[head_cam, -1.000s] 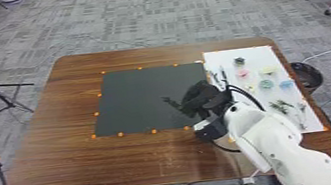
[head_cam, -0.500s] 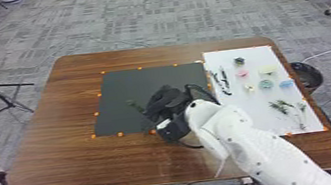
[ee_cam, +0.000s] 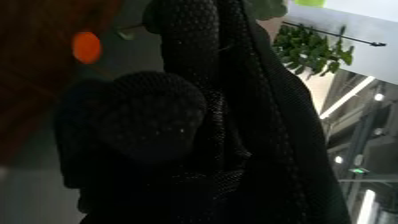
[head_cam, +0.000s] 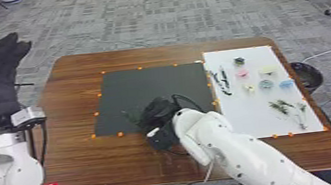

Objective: Arrange flowers

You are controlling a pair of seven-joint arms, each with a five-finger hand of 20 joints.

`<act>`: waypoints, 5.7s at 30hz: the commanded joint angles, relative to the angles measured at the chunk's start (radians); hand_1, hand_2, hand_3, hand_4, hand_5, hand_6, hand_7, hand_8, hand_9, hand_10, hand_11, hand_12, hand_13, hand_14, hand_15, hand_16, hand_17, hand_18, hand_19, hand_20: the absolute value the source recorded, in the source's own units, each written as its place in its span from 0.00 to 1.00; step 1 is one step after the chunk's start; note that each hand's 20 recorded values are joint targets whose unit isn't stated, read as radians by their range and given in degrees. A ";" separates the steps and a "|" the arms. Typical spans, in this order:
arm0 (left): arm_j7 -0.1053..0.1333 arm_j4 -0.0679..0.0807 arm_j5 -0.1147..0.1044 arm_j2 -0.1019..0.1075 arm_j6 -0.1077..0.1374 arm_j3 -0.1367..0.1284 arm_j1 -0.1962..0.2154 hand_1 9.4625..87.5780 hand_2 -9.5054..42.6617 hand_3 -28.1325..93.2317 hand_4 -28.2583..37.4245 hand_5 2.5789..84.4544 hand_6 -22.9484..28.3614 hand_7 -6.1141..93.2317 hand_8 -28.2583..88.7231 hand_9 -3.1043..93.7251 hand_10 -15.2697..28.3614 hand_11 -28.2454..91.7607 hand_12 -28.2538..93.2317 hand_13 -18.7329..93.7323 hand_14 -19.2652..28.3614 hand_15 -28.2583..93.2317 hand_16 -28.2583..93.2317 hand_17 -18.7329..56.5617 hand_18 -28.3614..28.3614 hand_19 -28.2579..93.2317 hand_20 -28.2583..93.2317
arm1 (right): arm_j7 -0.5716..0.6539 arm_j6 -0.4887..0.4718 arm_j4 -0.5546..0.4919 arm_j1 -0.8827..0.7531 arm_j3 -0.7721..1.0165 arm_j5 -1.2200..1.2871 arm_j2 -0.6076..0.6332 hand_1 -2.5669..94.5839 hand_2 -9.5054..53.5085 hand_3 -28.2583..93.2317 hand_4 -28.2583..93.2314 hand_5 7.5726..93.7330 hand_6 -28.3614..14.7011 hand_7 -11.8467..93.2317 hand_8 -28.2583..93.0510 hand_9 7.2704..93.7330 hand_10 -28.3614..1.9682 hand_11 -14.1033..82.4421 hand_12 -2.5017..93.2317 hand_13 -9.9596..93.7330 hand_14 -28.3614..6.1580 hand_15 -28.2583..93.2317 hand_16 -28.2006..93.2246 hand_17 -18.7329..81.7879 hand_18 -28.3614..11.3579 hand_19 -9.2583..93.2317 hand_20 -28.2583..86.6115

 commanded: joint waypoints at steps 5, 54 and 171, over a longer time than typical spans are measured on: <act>0.023 -0.013 -0.003 0.002 -0.013 0.092 -0.158 0.12 0.12 0.82 0.00 0.61 0.48 0.22 0.18 0.56 0.68 0.42 0.35 0.52 0.74 0.38 0.25 0.38 0.70 0.29 0.40 | 0.039 0.006 0.025 0.062 -0.070 0.008 -0.049 0.71 0.02 0.66 0.15 0.72 0.51 0.45 0.37 0.98 0.53 0.22 0.21 1.00 0.80 0.69 0.43 0.86 0.47 0.95 0.65; 0.012 -0.045 -0.044 0.001 0.013 0.082 -0.122 0.12 0.11 0.82 0.00 0.61 0.48 0.21 0.18 0.56 0.68 0.42 0.36 0.52 0.75 0.39 0.25 0.37 0.70 0.29 0.40 | -0.046 -0.377 -0.083 0.001 -0.028 -0.008 0.102 0.28 0.40 0.58 0.16 0.64 0.49 0.17 0.18 0.63 0.37 0.22 0.11 1.00 0.63 0.63 0.47 0.79 0.29 1.00 0.63; -0.002 -0.044 -0.065 -0.044 -0.007 0.106 -0.127 0.12 0.09 0.83 0.00 0.60 0.49 0.21 0.19 0.55 0.67 0.42 0.36 0.51 0.75 0.39 0.25 0.37 0.70 0.29 0.40 | -0.027 -0.325 -0.110 -0.034 0.075 0.079 0.098 0.28 0.39 0.58 0.17 0.59 0.47 0.16 0.19 0.57 0.38 0.21 0.10 0.99 0.61 0.64 0.47 0.77 0.26 1.00 0.65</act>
